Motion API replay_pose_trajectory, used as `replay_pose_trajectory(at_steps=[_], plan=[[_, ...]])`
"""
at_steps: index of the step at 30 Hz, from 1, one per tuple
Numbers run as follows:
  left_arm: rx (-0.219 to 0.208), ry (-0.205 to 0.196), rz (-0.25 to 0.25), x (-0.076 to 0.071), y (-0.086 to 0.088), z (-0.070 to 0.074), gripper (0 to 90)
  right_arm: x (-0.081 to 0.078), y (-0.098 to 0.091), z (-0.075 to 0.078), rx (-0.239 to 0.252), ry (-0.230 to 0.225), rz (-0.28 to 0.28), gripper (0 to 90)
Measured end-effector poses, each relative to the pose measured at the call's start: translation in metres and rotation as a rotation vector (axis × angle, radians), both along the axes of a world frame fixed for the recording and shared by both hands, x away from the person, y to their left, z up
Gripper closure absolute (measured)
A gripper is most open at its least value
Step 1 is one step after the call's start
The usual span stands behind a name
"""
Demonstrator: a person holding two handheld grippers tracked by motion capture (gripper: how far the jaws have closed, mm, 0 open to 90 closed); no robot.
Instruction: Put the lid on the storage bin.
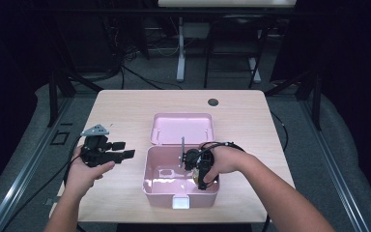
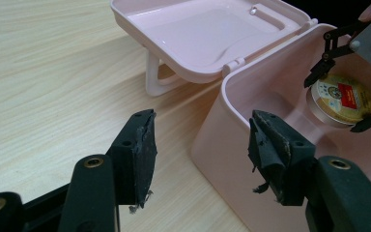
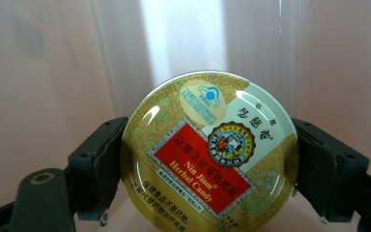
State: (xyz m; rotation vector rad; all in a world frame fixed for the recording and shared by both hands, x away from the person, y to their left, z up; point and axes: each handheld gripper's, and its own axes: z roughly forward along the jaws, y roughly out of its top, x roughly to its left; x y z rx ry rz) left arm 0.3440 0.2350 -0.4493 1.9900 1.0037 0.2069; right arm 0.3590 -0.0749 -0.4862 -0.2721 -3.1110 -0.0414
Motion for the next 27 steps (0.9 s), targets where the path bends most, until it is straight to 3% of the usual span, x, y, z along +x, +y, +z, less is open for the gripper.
replay_pose_trajectory(at_steps=[9,14,27], plan=[[0.0,0.005,-0.003,0.0004,-0.0001,-0.0007,42.8,-0.0009,0.0007,-0.0026,-0.002,-0.023,0.011,19.4],[0.002,0.003,-0.003,0.0007,-0.0004,-0.001,42.8,-0.0021,-0.0002,-0.0031,0.008,-0.045,0.044,19.4],[-0.001,0.003,-0.002,0.0005,0.0003,-0.0006,42.8,-0.0062,0.0041,-0.0079,-0.016,-0.033,0.086,19.4]])
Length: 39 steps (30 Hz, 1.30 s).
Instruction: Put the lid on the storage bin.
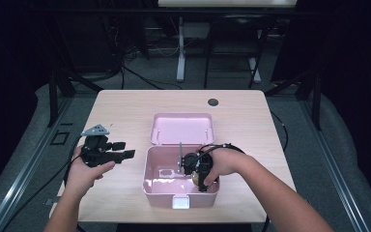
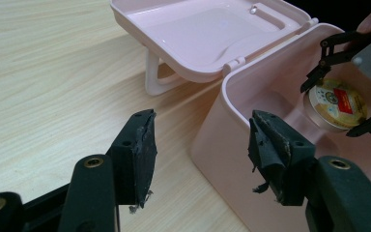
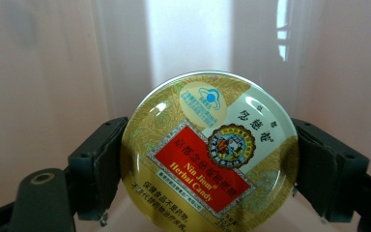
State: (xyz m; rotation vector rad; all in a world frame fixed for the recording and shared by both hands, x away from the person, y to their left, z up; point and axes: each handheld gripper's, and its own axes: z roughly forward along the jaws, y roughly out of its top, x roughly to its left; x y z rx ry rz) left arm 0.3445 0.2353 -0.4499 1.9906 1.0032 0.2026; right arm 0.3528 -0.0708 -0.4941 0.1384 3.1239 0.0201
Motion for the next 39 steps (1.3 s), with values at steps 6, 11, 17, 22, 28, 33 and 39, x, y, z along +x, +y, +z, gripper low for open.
replay_pose_trajectory(at_steps=[6,11,17,22,28,33,39], plan=[[0.001,0.004,-0.003,0.0,0.0,0.0,42.8,0.002,0.001,-0.005,-0.02,-0.005,0.008,19.5],[0.002,0.003,-0.002,0.0,0.0,0.0,42.8,0.001,0.002,-0.008,-0.033,-0.005,0.006,19.4],[0.001,0.004,0.002,0.0,-0.001,-0.001,42.8,0.001,0.002,-0.01,-0.035,-0.004,0.002,19.4],[0.003,0.003,0.0,0.0,-0.001,-0.001,42.8,0.001,0.003,-0.013,-0.039,-0.007,0.005,19.4],[0.006,0.003,0.0,0.001,-0.001,-0.002,42.8,0.002,0.002,-0.018,-0.03,0.004,0.004,19.4],[0.004,0.005,0.002,0.0,-0.001,-0.002,42.8,0.002,0.002,-0.022,-0.028,0.006,0.007,19.3],[0.003,0.002,0.002,0.001,-0.001,-0.002,42.8,0.002,0.002,-0.024,-0.025,0.008,0.015,19.3]])
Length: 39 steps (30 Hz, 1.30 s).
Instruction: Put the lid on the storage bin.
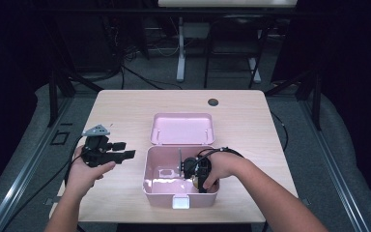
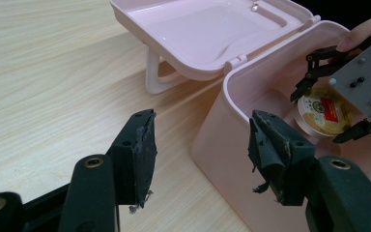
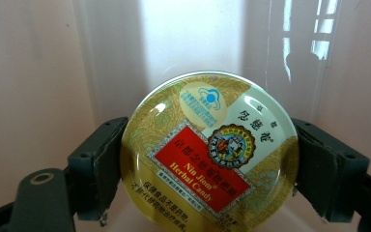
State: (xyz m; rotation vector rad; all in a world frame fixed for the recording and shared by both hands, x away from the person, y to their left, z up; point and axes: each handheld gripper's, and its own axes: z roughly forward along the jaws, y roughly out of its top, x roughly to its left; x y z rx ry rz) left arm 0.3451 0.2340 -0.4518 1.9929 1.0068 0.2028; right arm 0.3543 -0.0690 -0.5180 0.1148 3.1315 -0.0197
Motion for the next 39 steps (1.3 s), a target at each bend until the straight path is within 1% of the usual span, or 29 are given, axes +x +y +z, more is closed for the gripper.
replay_pose_trajectory(at_steps=[15,17,19,23,26,28,30,32,34,35,37,38,39], plan=[[0.003,0.003,-0.001,-0.001,0.001,0.0,42.8,0.001,0.0,0.0,-0.001,0.006,-0.006,19.0],[-0.001,0.005,0.006,-0.001,0.002,0.0,42.8,0.001,0.0,0.0,0.0,0.007,-0.006,17.2],[-0.002,0.004,0.007,-0.002,0.002,0.0,42.8,0.001,-0.001,0.001,0.011,-0.005,-0.006,14.9],[0.0,0.002,0.006,-0.001,0.002,0.0,42.8,0.002,-0.002,0.005,0.032,-0.018,-0.011,14.9],[0.004,0.006,0.001,-0.001,0.001,-0.001,42.8,0.0,-0.003,0.011,0.053,-0.018,-0.013,15.9],[0.004,0.008,0.001,-0.001,0.001,-0.001,42.8,-0.001,-0.004,0.016,0.057,-0.03,-0.015,16.0],[0.011,0.006,0.002,-0.001,0.0,-0.001,42.9,-0.002,-0.005,0.022,0.051,-0.052,0.008,16.2],[0.01,0.006,0.003,-0.001,0.0,-0.001,43.2,-0.004,-0.005,0.029,0.062,-0.066,0.01,16.4],[0.01,0.003,-0.001,-0.001,0.0,-0.001,43.1,-0.005,-0.006,0.037,0.1,-0.069,-0.009,18.5],[0.011,-0.001,-0.003,-0.001,-0.001,-0.001,42.9,-0.006,-0.006,0.041,0.108,-0.075,-0.01,19.0],[0.011,-0.006,0.0,-0.002,-0.001,-0.001,41.9,-0.007,-0.007,0.05,0.113,-0.086,-0.015,19.4],[0.007,-0.007,0.0,-0.002,-0.001,-0.001,41.2,-0.007,-0.008,0.055,0.106,-0.088,-0.029,19.4],[0.007,-0.008,-0.005,-0.002,-0.001,-0.001,41.1,-0.007,-0.008,0.059,0.113,-0.095,-0.035,19.7]])
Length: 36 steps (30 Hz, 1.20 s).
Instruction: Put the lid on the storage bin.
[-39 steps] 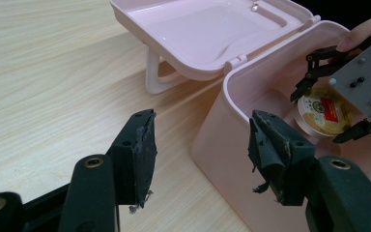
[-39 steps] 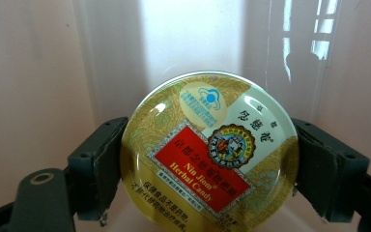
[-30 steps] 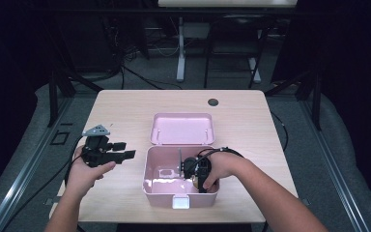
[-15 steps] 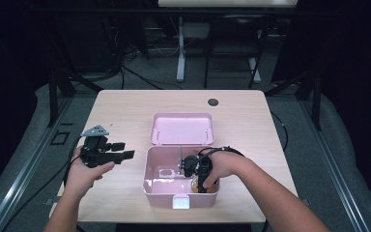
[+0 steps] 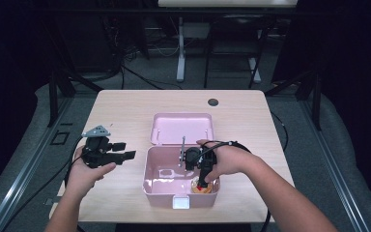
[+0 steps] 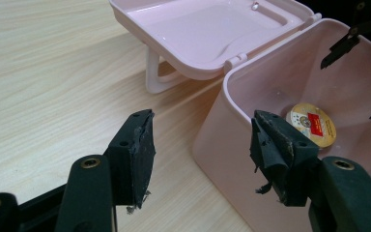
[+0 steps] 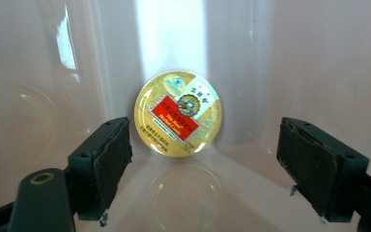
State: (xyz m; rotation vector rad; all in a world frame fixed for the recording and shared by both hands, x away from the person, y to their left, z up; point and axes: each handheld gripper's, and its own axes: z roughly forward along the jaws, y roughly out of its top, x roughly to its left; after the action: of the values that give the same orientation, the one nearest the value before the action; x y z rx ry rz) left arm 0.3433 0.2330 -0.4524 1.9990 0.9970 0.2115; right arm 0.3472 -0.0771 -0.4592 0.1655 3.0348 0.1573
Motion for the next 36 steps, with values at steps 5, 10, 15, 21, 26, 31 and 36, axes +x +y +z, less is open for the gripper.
replay_pose_trajectory(at_steps=[5,10,15,21,26,31,36], plan=[[-0.005,0.006,0.008,0.0,-0.001,0.0,40.4,0.0,-0.005,0.014,0.014,-0.004,-0.073,15.8],[-0.025,0.015,0.014,-0.001,-0.002,0.001,38.1,-0.001,-0.014,0.02,0.055,-0.002,-0.11,8.2],[-0.024,-0.001,0.002,-0.003,-0.005,0.002,32.9,-0.002,-0.024,0.024,0.126,-0.024,-0.16,8.2],[-0.006,-0.013,-0.013,-0.005,-0.009,0.002,31.0,-0.005,-0.032,0.03,0.192,-0.047,-0.192,14.5],[-0.002,-0.027,-0.018,-0.006,-0.011,0.003,32.6,-0.007,-0.039,0.032,0.231,-0.062,-0.199,16.8],[-0.016,-0.035,-0.019,-0.007,-0.012,0.005,35.2,-0.006,-0.047,0.03,0.298,-0.046,-0.226,22.7],[-0.014,-0.045,-0.021,-0.007,-0.014,0.004,36.1,-0.006,-0.057,0.031,0.342,-0.062,-0.261,24.6]])
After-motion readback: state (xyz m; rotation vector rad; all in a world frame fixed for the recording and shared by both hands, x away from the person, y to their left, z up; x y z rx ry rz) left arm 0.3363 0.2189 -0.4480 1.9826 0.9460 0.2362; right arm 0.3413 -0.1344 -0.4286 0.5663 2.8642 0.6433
